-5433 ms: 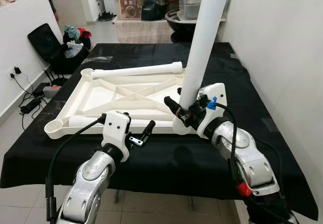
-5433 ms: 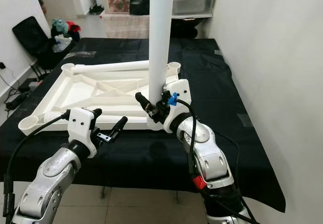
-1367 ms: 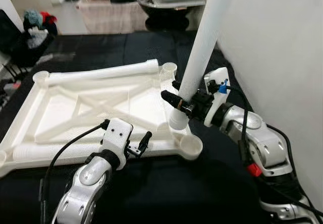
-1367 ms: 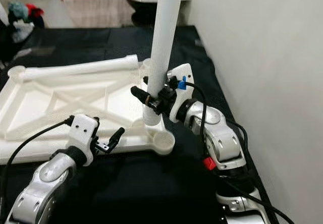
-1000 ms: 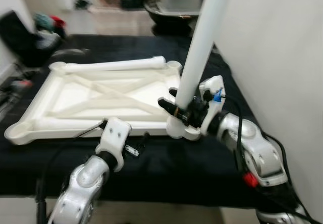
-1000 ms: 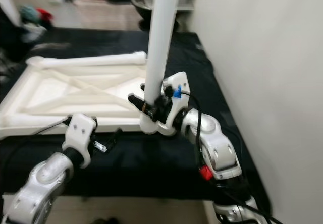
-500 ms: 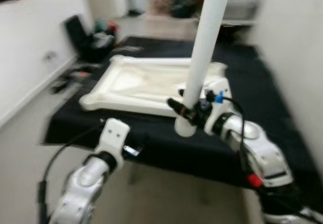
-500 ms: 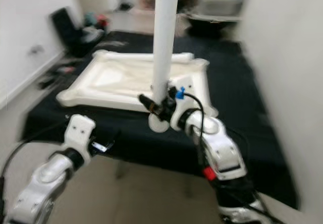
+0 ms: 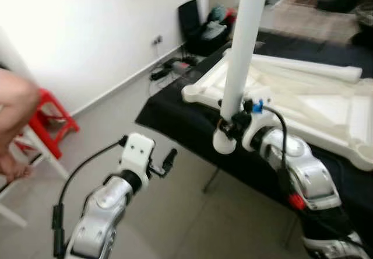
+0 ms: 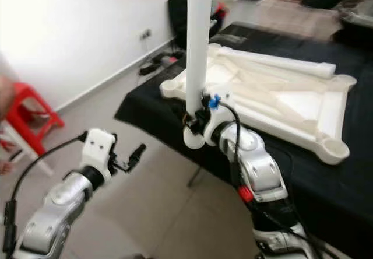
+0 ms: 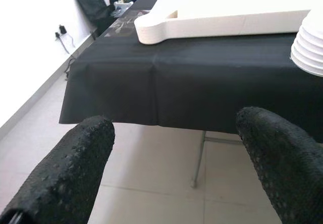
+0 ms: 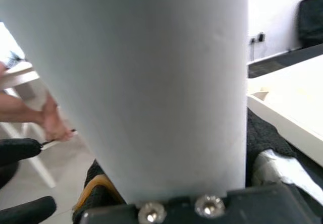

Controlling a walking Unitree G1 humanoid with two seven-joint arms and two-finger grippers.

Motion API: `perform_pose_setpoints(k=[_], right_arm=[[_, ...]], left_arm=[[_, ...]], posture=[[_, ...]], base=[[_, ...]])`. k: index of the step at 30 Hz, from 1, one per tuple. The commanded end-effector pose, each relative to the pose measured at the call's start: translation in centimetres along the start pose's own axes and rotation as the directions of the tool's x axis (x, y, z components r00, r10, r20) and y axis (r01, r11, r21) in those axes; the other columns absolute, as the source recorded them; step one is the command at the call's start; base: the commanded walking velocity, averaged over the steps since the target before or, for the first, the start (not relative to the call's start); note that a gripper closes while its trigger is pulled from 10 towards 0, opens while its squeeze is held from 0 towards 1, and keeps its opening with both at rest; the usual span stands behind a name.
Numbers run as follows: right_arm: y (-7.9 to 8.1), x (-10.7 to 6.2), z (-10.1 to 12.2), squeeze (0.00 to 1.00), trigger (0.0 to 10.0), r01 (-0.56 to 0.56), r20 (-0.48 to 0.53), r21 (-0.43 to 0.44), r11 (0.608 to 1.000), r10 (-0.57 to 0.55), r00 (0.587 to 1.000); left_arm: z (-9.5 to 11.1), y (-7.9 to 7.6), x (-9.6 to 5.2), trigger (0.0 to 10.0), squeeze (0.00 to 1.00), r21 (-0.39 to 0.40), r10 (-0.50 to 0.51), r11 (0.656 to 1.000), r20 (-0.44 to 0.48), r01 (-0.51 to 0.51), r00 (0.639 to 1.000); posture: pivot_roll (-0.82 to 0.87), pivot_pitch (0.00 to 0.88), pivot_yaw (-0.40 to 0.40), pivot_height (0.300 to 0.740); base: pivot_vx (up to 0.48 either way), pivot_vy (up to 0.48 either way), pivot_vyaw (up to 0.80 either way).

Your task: Building children table

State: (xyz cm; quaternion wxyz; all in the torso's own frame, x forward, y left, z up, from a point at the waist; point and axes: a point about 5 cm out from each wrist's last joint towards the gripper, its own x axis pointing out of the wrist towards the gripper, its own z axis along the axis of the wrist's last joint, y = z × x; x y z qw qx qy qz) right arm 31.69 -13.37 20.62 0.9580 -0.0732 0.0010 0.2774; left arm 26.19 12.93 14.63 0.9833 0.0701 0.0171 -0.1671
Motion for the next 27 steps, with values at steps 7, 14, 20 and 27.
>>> perform_pose_setpoints(k=[7,14,20,27], right_arm=[[-1.2,0.0,-0.7,0.0,10.0,0.106,-0.034,0.036,0.994,-0.105,0.994],[-0.8,-0.1,-0.8,0.0,10.0,0.112,-0.026,-0.003,0.994,-0.112,0.993],[-0.7,-0.1,-1.0,0.0,10.0,0.111,-0.029,-0.003,0.994,-0.111,0.993],[-0.8,0.0,-0.9,0.0,10.0,0.118,-0.026,-0.006,0.993,-0.118,0.993]], left_arm=[[0.2,0.2,0.2,10.0,0.0,-0.024,-0.006,1.0,0.022,0.007,1.0],[0.4,0.2,0.4,10.0,0.0,-0.027,-0.012,1.0,0.034,0.013,0.999],[0.7,0.3,0.5,10.0,0.0,-0.033,-0.013,0.999,0.051,0.014,0.999],[0.9,0.2,0.4,10.0,0.0,-0.049,-0.013,0.999,0.073,0.017,0.997]], posture=[[-0.09,0.056,0.011,0.74],[-0.09,0.046,0.014,0.74],[-0.09,0.041,0.015,0.74],[-0.09,0.037,0.014,0.74]], base=[[0.035,0.0,-0.23],[0.315,0.0,-0.23],[0.31,0.0,0.0],[0.0,-0.104,0.0]])
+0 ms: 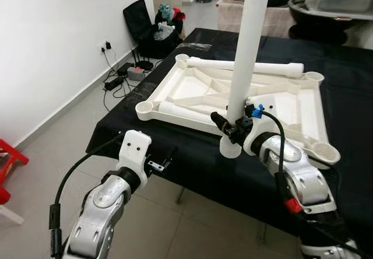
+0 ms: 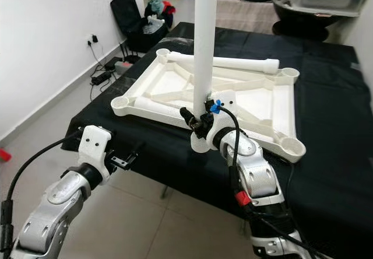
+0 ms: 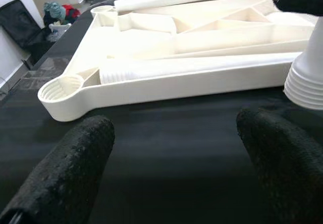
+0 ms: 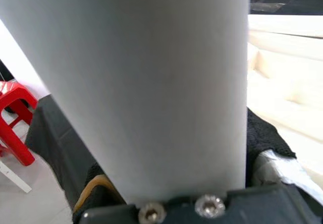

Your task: Building children table

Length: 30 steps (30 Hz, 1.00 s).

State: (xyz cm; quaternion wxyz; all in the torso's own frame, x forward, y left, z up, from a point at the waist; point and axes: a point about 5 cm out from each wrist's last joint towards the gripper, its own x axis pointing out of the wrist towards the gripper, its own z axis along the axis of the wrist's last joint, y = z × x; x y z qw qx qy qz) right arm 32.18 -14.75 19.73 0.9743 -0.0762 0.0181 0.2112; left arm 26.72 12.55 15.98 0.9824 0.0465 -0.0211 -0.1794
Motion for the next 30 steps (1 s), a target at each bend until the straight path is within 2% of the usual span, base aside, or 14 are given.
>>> perform_pose_setpoints(k=[1,18,22,30], right_arm=[[0.5,0.17,0.2,0.0,10.0,-0.015,0.019,-0.01,1.0,0.015,1.0],[0.46,0.16,0.35,0.0,10.0,-0.007,0.027,-0.013,1.0,0.008,1.0],[0.38,0.14,0.41,0.0,10.0,-0.002,0.027,-0.017,1.0,0.003,1.0],[0.1,0.08,0.94,0.0,10.0,0.018,0.035,-0.016,1.0,-0.018,0.999]], left_arm=[[-0.43,0.22,-0.16,10.0,0.0,-0.017,0.006,1.0,-0.012,-0.006,1.0],[-0.38,0.05,-0.03,10.0,0.0,-0.042,0.0,0.999,-0.001,0.0,1.0],[-0.52,0.43,0.24,10.0,0.0,-0.027,0.044,0.999,-0.015,-0.045,0.999],[-0.97,0.36,-0.01,10.0,0.0,-0.022,0.045,0.999,-0.029,-0.045,0.999]], posture=[[-0.09,0.037,0.014,0.74],[-0.09,0.037,0.018,0.74],[-0.09,0.039,0.019,0.74],[-0.1,0.06,0.022,0.74]], base=[[0.0,-0.244,0.0],[0.0,-0.461,0.0],[0.0,0.0,0.0],[0.0,0.0,0.0]])
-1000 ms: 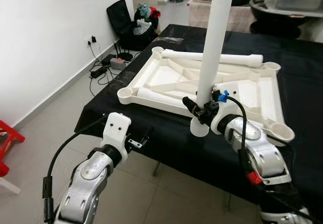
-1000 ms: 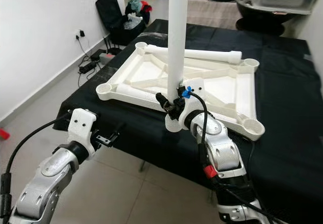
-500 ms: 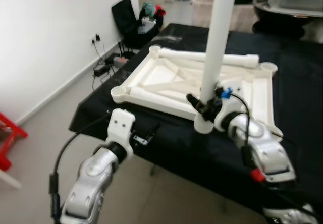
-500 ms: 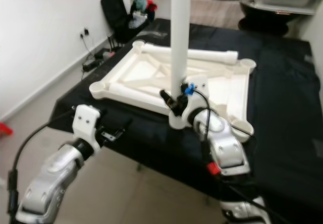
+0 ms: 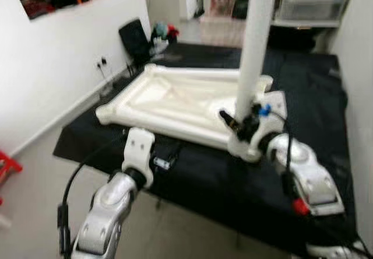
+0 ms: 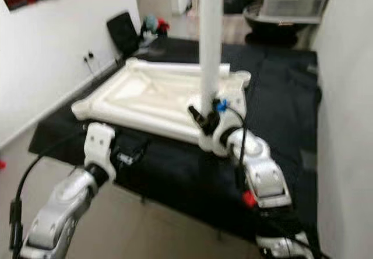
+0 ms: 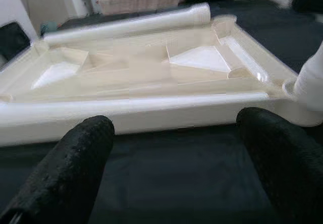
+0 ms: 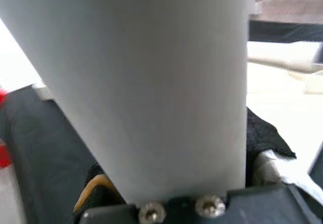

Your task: Building children table

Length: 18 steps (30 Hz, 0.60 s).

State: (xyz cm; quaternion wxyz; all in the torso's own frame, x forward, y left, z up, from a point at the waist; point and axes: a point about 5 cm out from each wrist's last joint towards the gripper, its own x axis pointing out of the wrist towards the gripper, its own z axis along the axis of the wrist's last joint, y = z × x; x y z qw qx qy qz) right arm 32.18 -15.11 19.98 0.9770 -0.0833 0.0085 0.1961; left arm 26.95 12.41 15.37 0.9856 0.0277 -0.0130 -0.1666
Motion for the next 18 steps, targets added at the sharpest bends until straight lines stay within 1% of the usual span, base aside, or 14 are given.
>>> perform_pose_setpoints(k=[1,4,7,8,12,15,18], right_arm=[[0.4,0.2,0.9,0.0,10.0,-0.011,0.023,0.002,1.0,0.011,1.0],[0.3,0.2,1.1,0.0,10.0,-0.005,0.028,0.002,1.0,0.005,1.0],[0.1,0.3,1.4,0.0,10.0,0.01,0.033,0.006,1.0,-0.011,0.999],[-0.1,0.3,1.8,0.0,10.0,0.024,0.039,0.012,1.0,-0.025,0.999],[-0.3,0.4,2.1,0.0,10.0,0.032,0.041,0.024,0.999,-0.033,0.999],[-0.4,0.4,2.2,0.0,10.0,0.039,0.036,0.049,0.998,-0.04,0.999],[-0.3,0.4,2.2,0.0,10.0,0.042,0.033,0.058,0.997,-0.044,0.998]], left_arm=[[-0.5,0.5,-0.3,10.0,0.0,0.02,0.023,1.0,-0.023,-0.022,0.999],[-0.5,0.6,-0.4,10.0,0.0,0.014,0.028,1.0,-0.023,-0.027,0.999],[-0.3,0.8,-0.6,10.0,0.0,0.038,0.03,0.999,-0.015,-0.03,0.999],[-0.2,1.1,-0.9,10.0,0.0,0.056,0.038,0.998,-0.011,-0.037,0.999],[-0.1,1.3,-1.0,10.0,0.0,0.07,0.044,0.997,-0.01,-0.043,0.999],[-0.2,1.4,-1.2,10.0,0.0,0.065,0.048,0.997,-0.02,-0.047,0.999],[-0.1,1.2,-1.3,10.0,0.0,0.062,0.043,0.997,-0.007,-0.042,0.999]], posture=[[-0.1,0.06,0.022,0.74],[-0.1,0.07,0.022,0.74],[-0.1,0.084,0.023,0.74],[-0.09,0.095,0.021,0.74],[-0.09,0.1,0.02,0.74],[-0.09,0.11,0.021,0.74],[-0.09,0.114,0.023,0.74]], base=[[0.0,0.0,0.0],[0.0,0.0,0.0],[0.0,0.0,0.0],[0.0,0.0,0.0],[0.0,0.0,0.0],[0.0,0.48,-0.8],[0.0,0.48,-0.8]])
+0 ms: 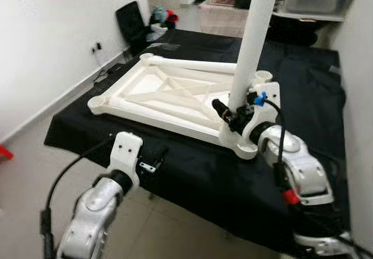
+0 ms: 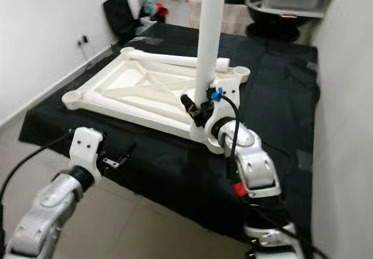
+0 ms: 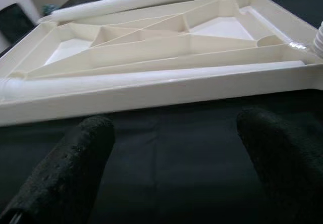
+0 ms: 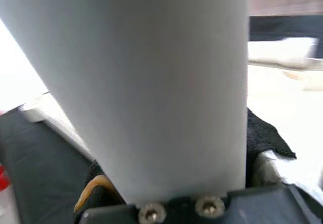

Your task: Building children table

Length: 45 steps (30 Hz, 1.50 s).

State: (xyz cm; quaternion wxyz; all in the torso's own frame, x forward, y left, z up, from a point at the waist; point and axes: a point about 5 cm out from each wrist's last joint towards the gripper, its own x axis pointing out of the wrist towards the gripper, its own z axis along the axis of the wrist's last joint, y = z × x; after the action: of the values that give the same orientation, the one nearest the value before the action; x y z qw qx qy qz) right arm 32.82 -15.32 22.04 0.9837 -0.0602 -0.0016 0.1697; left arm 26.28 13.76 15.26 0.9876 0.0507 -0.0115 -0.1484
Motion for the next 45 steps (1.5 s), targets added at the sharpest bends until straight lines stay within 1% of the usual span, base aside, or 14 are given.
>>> perform_pose_setpoints(k=[1,9,11,14,22,25,29,34,35,39,40,42,43,45], right_arm=[[0.4,-0.1,0.2,0.0,10.0,-0.009,0.007,0.022,1.0,0.009,1.0],[-0.1,-0.2,0.4,0.0,10.0,0.017,0.007,0.036,0.999,-0.017,1.0],[-0.2,-0.3,0.7,0.0,10.0,0.005,0.015,0.059,0.998,-0.005,1.0],[-0.1,-0.3,1.0,0.0,10.0,-0.015,0.018,0.038,0.999,0.014,1.0],[-0.4,-0.1,1.2,0.0,10.0,0.004,0.028,0.059,0.998,-0.006,1.0],[0.0,0.1,0.9,0.0,10.0,0.001,0.024,0.079,0.997,-0.003,1.0],[0.6,0.1,0.7,0.0,10.0,-0.016,0.022,0.09,0.996,0.014,1.0],[1.3,0.1,0.9,0.0,10.0,-0.045,0.049,0.111,0.993,0.039,0.998],[1.3,0.1,1.0,0.0,10.0,-0.044,0.054,0.094,0.995,0.04,0.998],[1.3,0.2,1.0,0.0,10.0,-0.047,0.053,0.085,0.995,0.043,0.998],[1.4,0.0,1.3,0.0,10.0,-0.082,0.073,0.089,0.993,0.075,0.994],[1.4,-0.1,1.4,0.0,10.0,-0.1,0.084,0.092,0.991,0.092,0.992],[1.8,-0.3,1.6,0.0,10.0,-0.145,0.107,0.1,0.984,0.134,0.985],[2.1,-0.4,1.7,0.0,10.0,-0.174,0.122,0.106,0.979,0.161,0.979]], left_arm=[[0.0,0.1,-0.2,10.0,0.0,0.023,0.002,1.0,0.006,-0.003,1.0],[0.0,0.0,-0.3,10.0,0.0,0.03,-0.01,1.0,0.001,0.01,1.0],[0.0,-0.1,-0.4,10.0,0.0,0.032,-0.019,0.999,0.006,0.019,1.0],[0.1,-0.3,-0.5,10.0,0.0,0.052,-0.023,0.998,0.011,0.022,1.0],[0.0,-0.2,-0.5,10.0,0.0,0.047,-0.009,0.999,0.012,0.009,1.0],[-0.1,-0.1,-0.5,10.0,0.0,0.033,-0.006,0.999,0.011,0.006,1.0],[-0.1,-0.1,-0.4,10.0,0.0,0.022,-0.005,1.0,0.014,0.005,1.0],[-0.2,0.0,-0.3,10.0,0.0,0.022,-0.006,1.0,0.018,0.006,1.0],[-0.2,0.0,-0.2,10.0,0.0,0.022,-0.006,1.0,0.019,0.005,1.0],[-0.2,0.0,-0.2,10.0,0.0,0.024,-0.004,1.0,0.019,0.004,1.0],[-0.3,0.0,-0.2,10.0,0.0,0.024,-0.004,1.0,0.019,0.004,1.0],[-0.3,0.0,-0.2,10.0,0.0,0.024,-0.005,1.0,0.018,0.005,1.0],[-0.3,0.0,-0.2,10.0,0.0,0.025,-0.007,1.0,0.018,0.007,1.0],[-0.4,0.0,-0.2,10.0,0.0,0.026,-0.009,1.0,0.018,0.009,1.0]], posture=[[-0.09,0.118,0.025,0.74],[-0.09,0.12,0.024,0.74],[-0.09,0.122,0.023,0.74],[-0.09,0.124,0.022,0.74],[-0.09,0.123,0.015,0.74],[-0.09,0.116,0.015,0.74],[-0.09,0.114,0.017,0.74],[-0.09,0.104,0.017,0.74],[-0.09,0.102,0.017,0.74],[-0.09,0.099,0.017,0.74],[-0.09,0.097,0.018,0.74],[-0.09,0.095,0.017,0.74],[-0.09,0.091,0.019,0.74],[-0.09,0.091,0.019,0.74]], base=[[0.0,0.0,-0.8],[0.0,0.0,-0.8],[0.0,0.0,-0.8],[0.0,0.0,0.0],[0.0,0.0,0.0],[0.0,0.0,0.0],[0.0,0.0,-0.8],[0.248,0.0,-0.28],[0.247,0.0,0.0],[0.255,0.0,0.0],[0.251,0.0,0.0],[0.251,0.0,0.0],[0.251,0.0,0.77],[0.251,0.0,0.77]])
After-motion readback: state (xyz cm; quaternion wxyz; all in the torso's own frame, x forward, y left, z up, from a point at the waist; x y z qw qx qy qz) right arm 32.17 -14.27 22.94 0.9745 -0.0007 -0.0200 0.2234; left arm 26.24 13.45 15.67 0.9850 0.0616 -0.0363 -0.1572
